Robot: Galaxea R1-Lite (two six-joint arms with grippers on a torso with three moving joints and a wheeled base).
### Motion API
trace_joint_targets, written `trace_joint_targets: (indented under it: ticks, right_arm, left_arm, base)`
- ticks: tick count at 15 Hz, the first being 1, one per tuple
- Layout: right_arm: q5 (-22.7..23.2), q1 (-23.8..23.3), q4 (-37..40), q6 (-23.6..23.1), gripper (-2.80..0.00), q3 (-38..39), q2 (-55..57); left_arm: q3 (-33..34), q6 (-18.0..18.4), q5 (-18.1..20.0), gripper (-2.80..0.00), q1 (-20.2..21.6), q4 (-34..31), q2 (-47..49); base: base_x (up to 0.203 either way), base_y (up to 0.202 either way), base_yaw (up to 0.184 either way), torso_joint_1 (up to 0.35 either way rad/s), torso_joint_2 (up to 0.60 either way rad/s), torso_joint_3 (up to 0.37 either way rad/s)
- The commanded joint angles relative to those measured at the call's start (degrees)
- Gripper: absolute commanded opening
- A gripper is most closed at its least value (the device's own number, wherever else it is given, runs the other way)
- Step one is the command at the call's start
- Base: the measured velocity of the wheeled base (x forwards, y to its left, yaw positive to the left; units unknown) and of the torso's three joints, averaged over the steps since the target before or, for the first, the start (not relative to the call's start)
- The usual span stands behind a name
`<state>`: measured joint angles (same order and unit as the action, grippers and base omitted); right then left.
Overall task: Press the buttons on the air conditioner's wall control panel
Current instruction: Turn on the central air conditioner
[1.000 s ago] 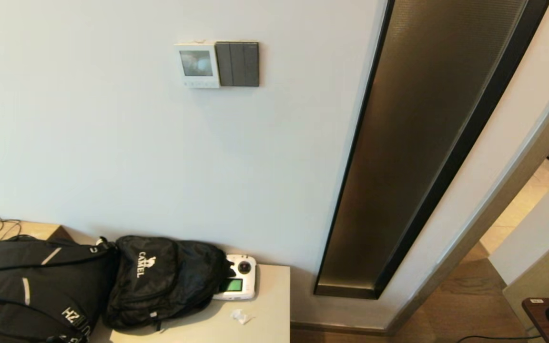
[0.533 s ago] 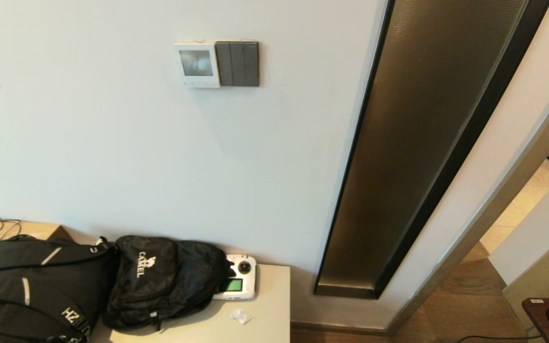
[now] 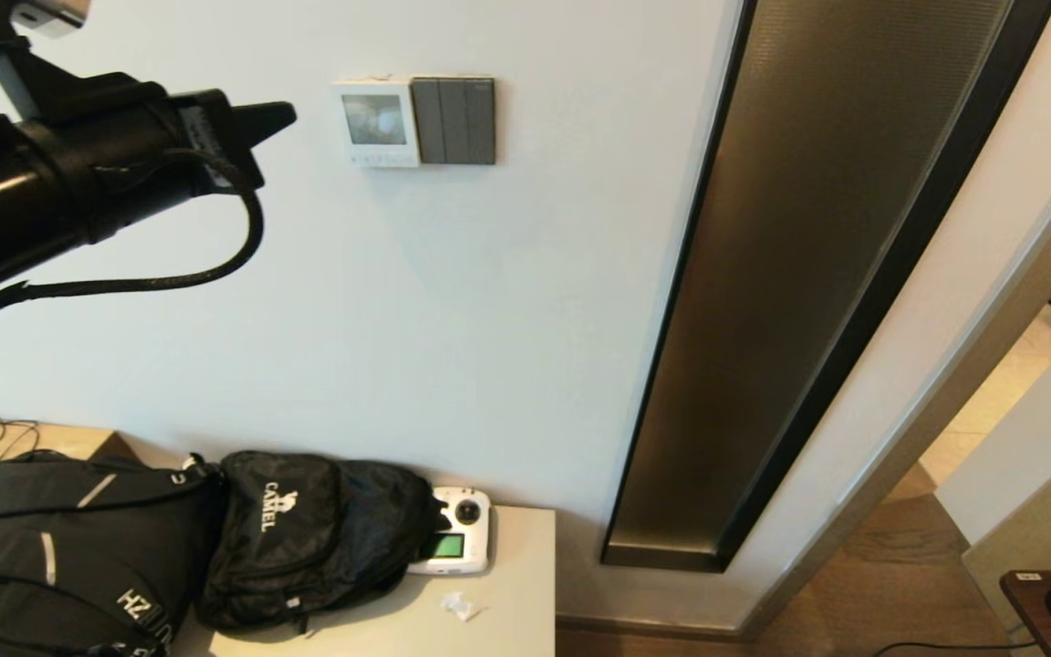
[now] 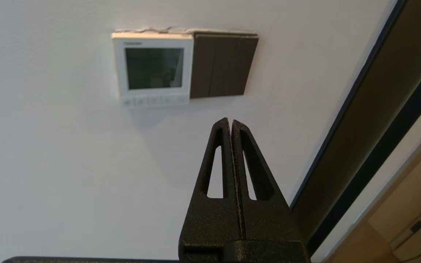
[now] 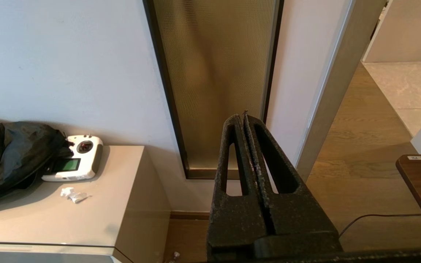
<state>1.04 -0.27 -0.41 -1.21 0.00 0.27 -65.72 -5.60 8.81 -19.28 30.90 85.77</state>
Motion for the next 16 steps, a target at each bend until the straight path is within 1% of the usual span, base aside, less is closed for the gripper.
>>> trace_joint_targets:
  ticks: [1,3,6,7,9,12,14,15,16]
  right_arm:
    - [0.02,0.00,-0.11,-0.02,-2.80,0.09,0.08]
    - [0.02,0.00,-0.07,-0.02,-2.80,0.09,0.08]
    - [0.02,0.00,-0.11,-0.02,-2.80,0.09,0.08]
    - [0.02,0.00,-0.08,-0.02,-2.80,0.04,0.08]
    - [0.02,0.00,-0.11,-0.02,-2.80,0.09,0.08]
    - [0.02,0.00,-0.03,-0.02,-2.80,0.09,0.08]
    - [0.02,0.00,-0.02,-0.02,-2.80,0.09,0.08]
    - [0.02,0.00,-0.11,-0.02,-2.80,0.09,0.08]
    - [0.02,0.00,-0.02,-0.02,-2.80,0.09,0.08]
  left_arm:
    - [-4.35,-0.25,-0.06,-2.80,-1.09,0.54,6.99]
    - [-8.59,-0.31,-0.03,-2.80,-2.58,0.87,10.47]
    - [-12.30,-0.09,-0.48,-2.80,-6.04,0.91,14.09]
    - [-13.62,-0.05,-1.16,-2.80,-6.64,0.91,15.63]
    - [-14.94,0.05,-3.10,-2.80,-7.04,0.94,18.65]
    - [-16.32,-0.03,-4.03,-2.80,-7.09,1.55,21.31]
    - [-17.52,0.03,-6.83,-2.80,-7.09,1.84,23.61]
    - [-17.81,0.10,-8.42,-2.80,-7.09,2.98,24.39]
    - [-18.05,0.29,-8.70,-2.80,-7.09,3.70,25.35]
  base:
    - [0.000,0.000,0.000,0.000,0.00,0.000]
    - [0.000,0.000,0.000,0.000,0.00,0.000]
    - [0.000,0.000,0.000,0.000,0.00,0.000]
    - [0.000,0.000,0.000,0.000,0.00,0.000]
    - [0.000,0.000,0.000,0.000,0.00,0.000]
    - [0.000,0.000,0.000,0.000,0.00,0.000]
    - [0.000,0.000,0.000,0.000,0.00,0.000]
    - [0.000,0.000,0.000,0.000,0.00,0.000]
    - [0.000,0.000,0.000,0.000,0.00,0.000]
